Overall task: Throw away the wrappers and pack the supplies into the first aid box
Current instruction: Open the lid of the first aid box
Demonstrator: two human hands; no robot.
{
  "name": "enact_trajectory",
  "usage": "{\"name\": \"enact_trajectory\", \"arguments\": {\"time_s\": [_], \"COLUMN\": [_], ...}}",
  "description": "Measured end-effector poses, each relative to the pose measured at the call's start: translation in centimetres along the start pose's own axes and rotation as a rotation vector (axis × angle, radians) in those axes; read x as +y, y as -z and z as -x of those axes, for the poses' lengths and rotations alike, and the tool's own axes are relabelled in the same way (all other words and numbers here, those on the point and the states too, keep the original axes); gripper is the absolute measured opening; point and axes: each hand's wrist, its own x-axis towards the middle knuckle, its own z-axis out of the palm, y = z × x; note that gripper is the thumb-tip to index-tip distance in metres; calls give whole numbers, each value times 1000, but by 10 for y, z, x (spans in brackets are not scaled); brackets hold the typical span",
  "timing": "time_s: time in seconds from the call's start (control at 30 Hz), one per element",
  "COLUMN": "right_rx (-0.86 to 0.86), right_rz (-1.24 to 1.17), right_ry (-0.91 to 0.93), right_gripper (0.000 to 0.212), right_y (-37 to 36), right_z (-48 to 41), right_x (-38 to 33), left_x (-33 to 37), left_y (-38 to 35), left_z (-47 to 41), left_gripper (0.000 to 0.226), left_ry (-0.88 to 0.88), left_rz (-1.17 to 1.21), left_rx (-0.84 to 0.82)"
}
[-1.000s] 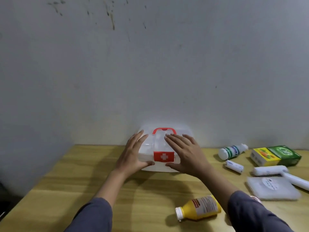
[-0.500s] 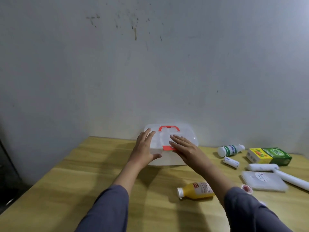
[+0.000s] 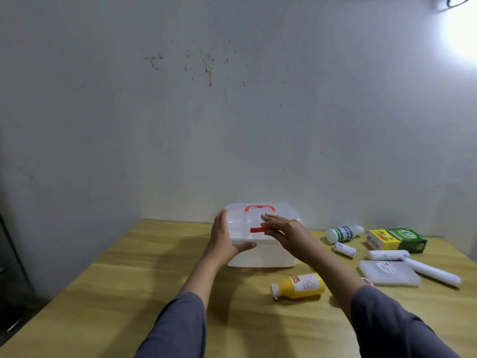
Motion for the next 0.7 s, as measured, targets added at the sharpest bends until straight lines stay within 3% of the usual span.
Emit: {"name": "enact_trajectory", "arguments": {"time_s": [0.13,0.27,0.43,0.7], "right_rx": [-10,50,172,382], "right_rz": [-2,4,-29,138], "right_ry": [-20,-36,-64,-165], "right_gripper": [35,36,20,28], "right_y": [11,27,42,39], "right_z": [-6,-22,-58,-109], "right_x": [-2,-6,-8,7], "left_x": [-5,-11,-17,-21], "left_y": [-4,-6,-9,-9], "left_z": [-1,-6,-7,-3], "left_gripper": [115,117,107,108], "left_ry": [44,63,43,67], "left_rz": [130,110,98,90], "left_rx": [57,33,-39,-39]}}
